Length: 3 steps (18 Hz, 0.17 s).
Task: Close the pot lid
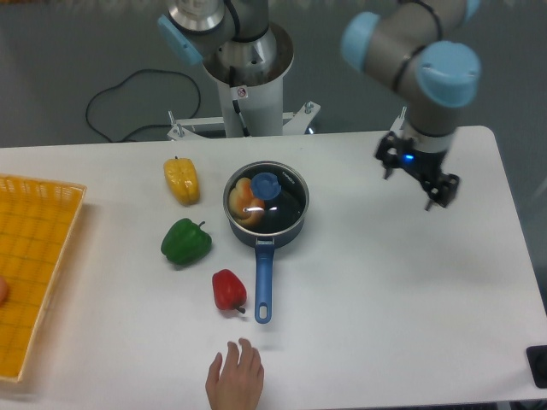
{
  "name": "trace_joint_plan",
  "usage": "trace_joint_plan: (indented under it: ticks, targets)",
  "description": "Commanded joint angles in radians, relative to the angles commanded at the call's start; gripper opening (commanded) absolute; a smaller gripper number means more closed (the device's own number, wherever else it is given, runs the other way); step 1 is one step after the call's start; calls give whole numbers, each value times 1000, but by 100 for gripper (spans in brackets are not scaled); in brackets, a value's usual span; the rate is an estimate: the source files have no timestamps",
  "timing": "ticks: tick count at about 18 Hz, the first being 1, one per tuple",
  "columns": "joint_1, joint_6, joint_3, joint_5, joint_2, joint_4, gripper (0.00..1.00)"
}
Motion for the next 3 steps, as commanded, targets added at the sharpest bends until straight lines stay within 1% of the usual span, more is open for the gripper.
trace_joint_plan:
  ticks: [1, 3]
  targets:
    - [5, 0, 0, 9, -14, 15, 100]
    - [6, 2, -8, 58, -17, 26, 100]
